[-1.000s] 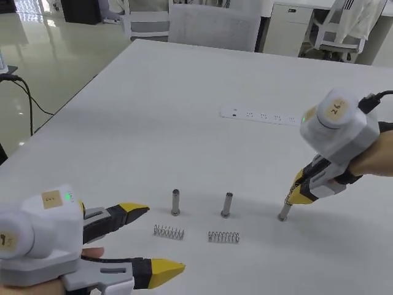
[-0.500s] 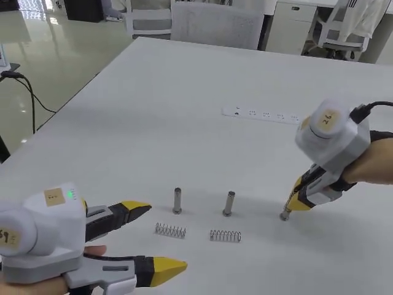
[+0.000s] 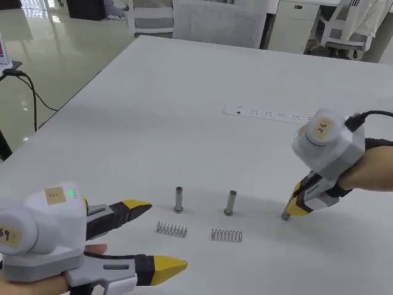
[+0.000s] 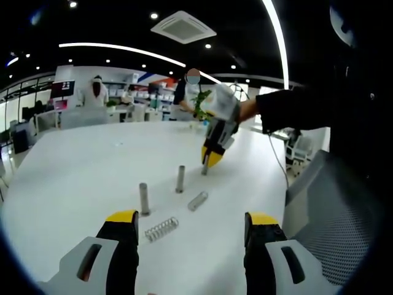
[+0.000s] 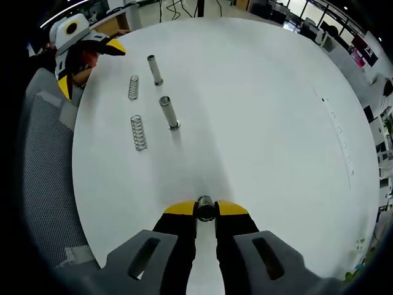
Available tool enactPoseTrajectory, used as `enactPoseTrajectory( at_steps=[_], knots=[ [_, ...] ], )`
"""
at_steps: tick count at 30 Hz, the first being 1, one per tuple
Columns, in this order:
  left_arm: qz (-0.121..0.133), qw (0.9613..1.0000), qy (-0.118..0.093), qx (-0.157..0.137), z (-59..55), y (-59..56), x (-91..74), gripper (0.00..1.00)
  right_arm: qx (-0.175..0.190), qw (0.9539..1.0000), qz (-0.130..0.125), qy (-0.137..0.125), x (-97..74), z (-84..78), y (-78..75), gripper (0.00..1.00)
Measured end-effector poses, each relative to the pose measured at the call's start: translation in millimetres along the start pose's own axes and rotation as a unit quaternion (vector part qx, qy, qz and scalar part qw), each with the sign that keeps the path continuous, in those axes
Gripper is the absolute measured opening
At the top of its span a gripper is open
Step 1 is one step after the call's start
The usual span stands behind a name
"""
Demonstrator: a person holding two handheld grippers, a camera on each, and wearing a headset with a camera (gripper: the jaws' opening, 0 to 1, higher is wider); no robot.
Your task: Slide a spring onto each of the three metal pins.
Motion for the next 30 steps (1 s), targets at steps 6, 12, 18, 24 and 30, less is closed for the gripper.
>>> enactPoseTrajectory(
  at_steps=[6, 12, 18, 24, 30],
  knots=[
    [0.001, 1.0000, 0.000, 0.000, 0.0, 0.7, 0.2, 0.66, 0.001, 1.0000, -0.005, 0.001, 4.1, -3.5, -2.7, 0.08],
    [0.001, 1.0000, 0.001, 0.000, 0.0, 1.5, 0.4, 0.66, 0.001, 1.0000, -0.005, -0.003, 4.0, -2.7, -3.3, 0.08],
    [0.002, 1.0000, 0.001, 0.000, 0.1, 1.8, -0.6, 0.66, -0.002, 0.9999, -0.009, -0.010, 4.6, -2.0, -4.8, 0.09],
    [0.002, 1.0000, 0.002, -0.001, -0.8, 2.3, -1.3, 0.65, -0.004, 0.9998, -0.011, -0.015, 3.8, -0.7, -3.5, 0.13],
    [0.002, 1.0000, 0.002, 0.000, -1.4, 2.7, -1.8, 0.65, -0.007, 0.9996, -0.016, -0.021, 1.8, 1.0, -4.0, 0.17]
  ],
)
Point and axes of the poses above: the centre of the closed fingertips' face, and the gripper's own axes: x roughly forward along the fingers, y roughly to its left, z roughly out of its top, the point moved 7 cm from there along -x, roughly backward along the fingers, and after that the axes turned 3 degrees about -z, right-handed, at the moved point
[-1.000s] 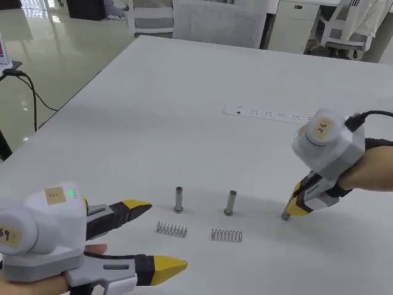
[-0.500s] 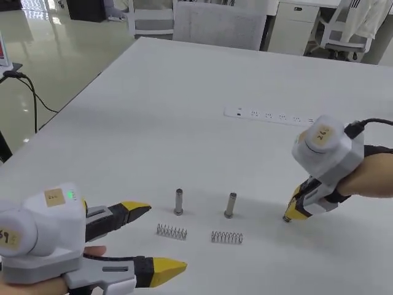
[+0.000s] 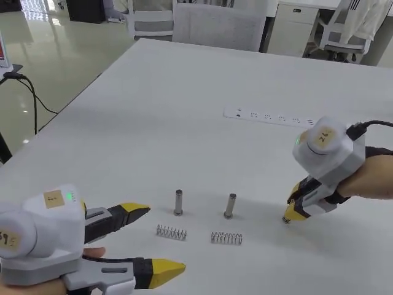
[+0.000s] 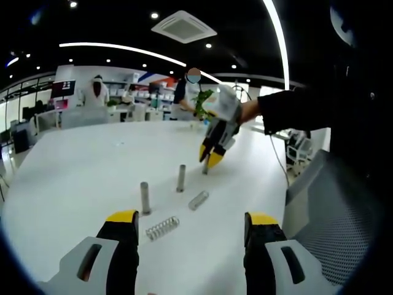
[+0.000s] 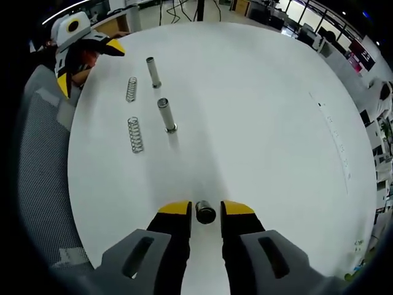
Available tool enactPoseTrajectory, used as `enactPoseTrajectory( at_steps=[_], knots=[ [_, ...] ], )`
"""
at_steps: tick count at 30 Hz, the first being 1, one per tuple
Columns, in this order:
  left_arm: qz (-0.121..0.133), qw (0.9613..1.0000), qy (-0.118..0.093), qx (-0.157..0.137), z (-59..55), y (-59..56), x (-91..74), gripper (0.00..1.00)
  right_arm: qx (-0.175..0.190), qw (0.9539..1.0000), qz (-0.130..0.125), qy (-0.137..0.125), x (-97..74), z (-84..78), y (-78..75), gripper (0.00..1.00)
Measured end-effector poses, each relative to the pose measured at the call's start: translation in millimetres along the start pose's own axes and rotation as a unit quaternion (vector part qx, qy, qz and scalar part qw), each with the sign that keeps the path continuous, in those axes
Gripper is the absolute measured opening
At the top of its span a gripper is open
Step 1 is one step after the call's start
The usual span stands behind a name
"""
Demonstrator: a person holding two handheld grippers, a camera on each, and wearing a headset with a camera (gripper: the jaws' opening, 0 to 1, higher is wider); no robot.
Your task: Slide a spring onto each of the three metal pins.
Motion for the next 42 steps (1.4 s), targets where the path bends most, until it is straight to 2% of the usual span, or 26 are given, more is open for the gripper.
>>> enactPoseTrajectory(
  at_steps=[13, 22, 27, 42],
  knots=[
    [0.000, 1.0000, 0.000, 0.000, -0.6, -0.1, 0.2, 0.65, -0.010, 0.9999, -0.005, -0.011, -5.1, 7.1, 0.3, 0.21],
    [-0.001, 1.0000, 0.000, 0.001, -0.3, -0.3, 0.4, 0.65, -0.034, 0.9992, -0.014, -0.016, -10.7, 20.5, 4.4, 0.23],
    [0.000, 1.0000, 0.000, 0.001, -0.2, -0.5, 0.1, 0.65, -0.048, 0.9984, -0.016, -0.024, -12.9, 30.5, 7.9, 0.24],
    [-0.002, 1.0000, 0.001, 0.002, -1.0, -2.3, 0.6, 0.64, -0.081, 0.9961, -0.011, -0.032, -12.4, 45.1, 25.2, 0.25]
  ],
)
Point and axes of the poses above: the centre of the closed fingertips' face, and the gripper's own axes: x roughly forward along the fingers, y roughly to its left, z roughly out of its top, the point moved 7 cm from there along -x, roughly backward along the fingers, and after that the axes turned 3 degrees about -z, right-handed, at the moved point
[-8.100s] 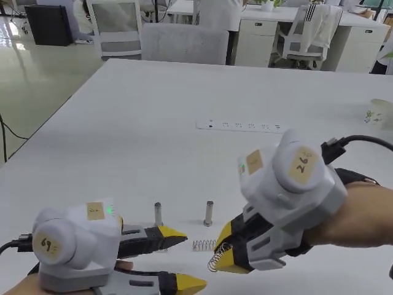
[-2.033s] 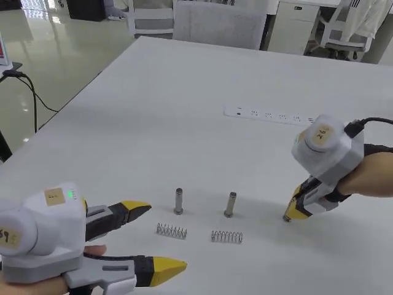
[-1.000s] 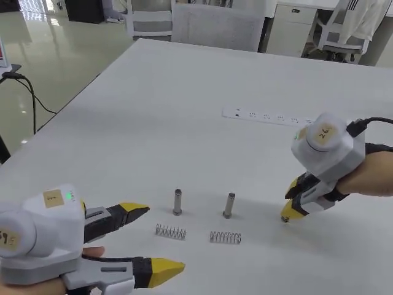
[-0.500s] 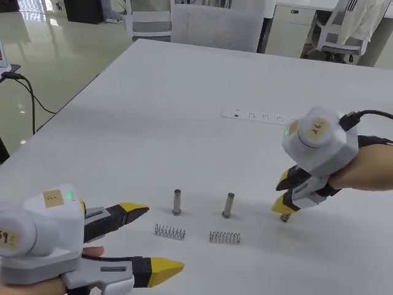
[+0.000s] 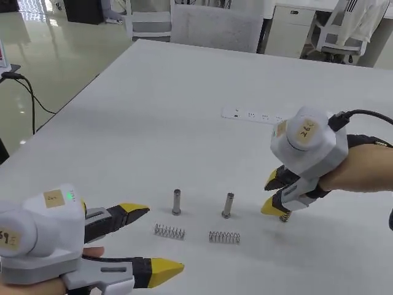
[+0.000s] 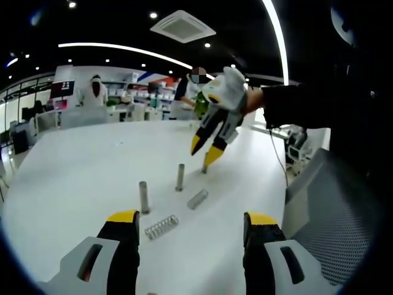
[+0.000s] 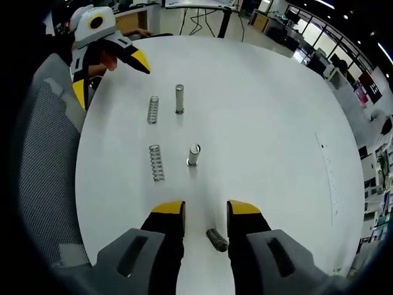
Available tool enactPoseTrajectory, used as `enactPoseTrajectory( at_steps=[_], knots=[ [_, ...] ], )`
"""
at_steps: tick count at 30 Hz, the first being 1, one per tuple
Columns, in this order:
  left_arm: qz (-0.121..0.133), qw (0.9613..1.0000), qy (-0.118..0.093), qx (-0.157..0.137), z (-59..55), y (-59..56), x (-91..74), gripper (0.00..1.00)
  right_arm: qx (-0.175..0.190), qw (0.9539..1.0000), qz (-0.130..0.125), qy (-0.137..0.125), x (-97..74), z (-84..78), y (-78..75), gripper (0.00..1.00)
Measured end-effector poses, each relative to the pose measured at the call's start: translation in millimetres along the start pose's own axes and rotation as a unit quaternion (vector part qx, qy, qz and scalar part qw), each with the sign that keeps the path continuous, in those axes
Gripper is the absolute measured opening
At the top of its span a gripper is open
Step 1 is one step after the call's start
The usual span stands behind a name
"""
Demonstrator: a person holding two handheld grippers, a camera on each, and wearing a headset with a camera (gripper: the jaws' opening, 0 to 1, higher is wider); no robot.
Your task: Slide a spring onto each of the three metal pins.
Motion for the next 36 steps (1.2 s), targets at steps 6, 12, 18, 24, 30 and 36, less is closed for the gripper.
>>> enactPoseTrajectory(
  at_steps=[6, 12, 18, 24, 30, 36],
  knots=[
    [0.000, 1.0000, 0.000, 0.000, -0.5, 0.0, -0.5, 0.64, -0.004, 1.0000, 0.006, 0.002, 1.8, 2.9, 5.4, 0.25],
    [-0.001, 1.0000, 0.001, 0.001, 0.0, -0.7, -0.5, 0.64, -0.006, 0.9998, 0.017, -0.002, 2.5, 7.7, 12.9, 0.24],
    [-0.003, 1.0000, 0.002, 0.003, 1.0, -1.9, 0.1, 0.64, -0.011, 0.9997, 0.023, -0.004, 3.7, 11.1, 19.0, 0.24],
    [-0.003, 1.0000, 0.002, 0.005, 2.1, -1.7, -0.6, 0.64, -0.012, 0.9994, 0.032, -0.005, 5.3, 12.7, 24.3, 0.24],
    [-0.003, 1.0000, 0.002, 0.007, 2.4, -1.6, -0.9, 0.64, -0.017, 0.9992, 0.036, -0.004, 7.3, 14.8, 29.2, 0.23],
    [-0.002, 1.0000, 0.002, 0.007, 2.1, -1.9, -1.5, 0.64, -0.021, 0.9989, 0.042, -0.004, 9.5, 17.1, 34.2, 0.22]
  ],
)
Point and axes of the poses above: the centre of the closed fingertips' face, and the gripper's own axes: x roughly forward along the fingers, y roughly to its left, z roughly out of its top, the point moved 7 cm from there along -x, roughly backward along the fingers, and after that the axes turned 3 degrees about -z, right-handed, at the moved point
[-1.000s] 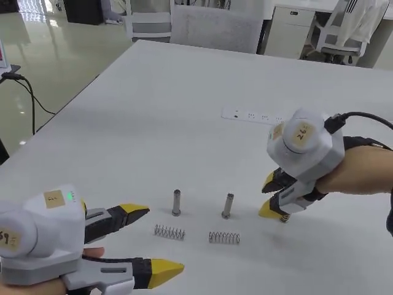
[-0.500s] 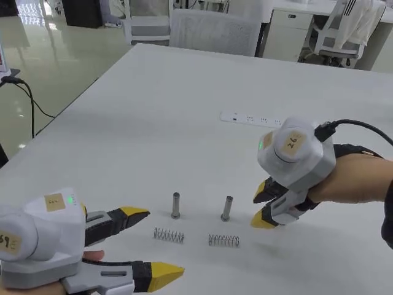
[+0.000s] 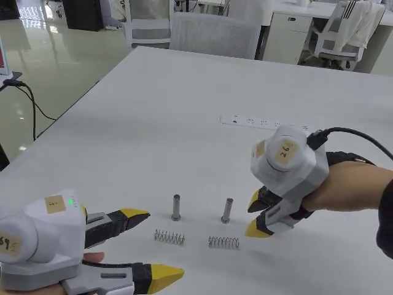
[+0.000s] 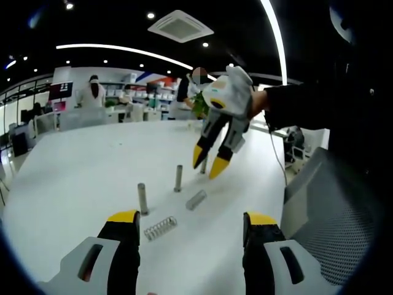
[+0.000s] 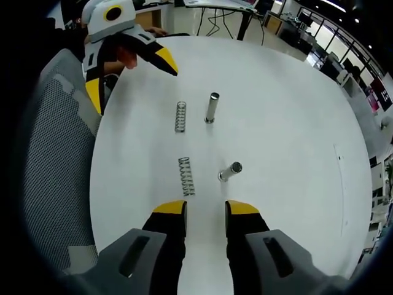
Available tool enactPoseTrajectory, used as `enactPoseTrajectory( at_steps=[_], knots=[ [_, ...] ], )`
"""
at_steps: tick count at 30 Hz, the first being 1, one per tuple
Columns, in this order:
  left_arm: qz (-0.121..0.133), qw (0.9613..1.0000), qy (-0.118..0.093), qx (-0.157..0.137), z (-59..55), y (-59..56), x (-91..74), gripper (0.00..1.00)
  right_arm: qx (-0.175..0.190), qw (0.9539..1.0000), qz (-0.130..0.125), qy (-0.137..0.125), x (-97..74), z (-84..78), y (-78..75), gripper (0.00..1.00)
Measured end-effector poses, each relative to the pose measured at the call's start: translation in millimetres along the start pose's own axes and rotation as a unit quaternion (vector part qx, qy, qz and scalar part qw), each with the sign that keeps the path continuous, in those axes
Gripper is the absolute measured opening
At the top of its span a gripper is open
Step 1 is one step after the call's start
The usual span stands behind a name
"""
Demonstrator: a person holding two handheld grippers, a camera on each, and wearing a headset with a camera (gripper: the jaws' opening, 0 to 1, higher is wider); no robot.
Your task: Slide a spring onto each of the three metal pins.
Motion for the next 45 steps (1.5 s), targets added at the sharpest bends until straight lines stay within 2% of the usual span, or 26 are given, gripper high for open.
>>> enactPoseTrajectory(
  at_steps=[17, 45],
  knots=[
    [0.002, 1.0000, 0.001, -0.003, -2.2, 1.5, 0.8, 0.63, -0.006, 0.9998, 0.017, 0.000, 14.2, 4.5, 8.5, 0.22],
    [0.002, 1.0000, 0.004, -0.006, -4.0, 2.3, 2.4, 0.63, -0.019, 0.9990, 0.038, 0.015, 38.4, 4.8, 17.5, 0.17]
  ],
)
Point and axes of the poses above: the centre of the closed fingertips' face, and the gripper's own axes: x roughly forward along the fingers, y roughly to its left, z roughly out of its top, the point moved 7 cm from there along -x, roughly backward along the fingers, and after that the axes turned 3 degrees about -z, right-handed, at the moved point
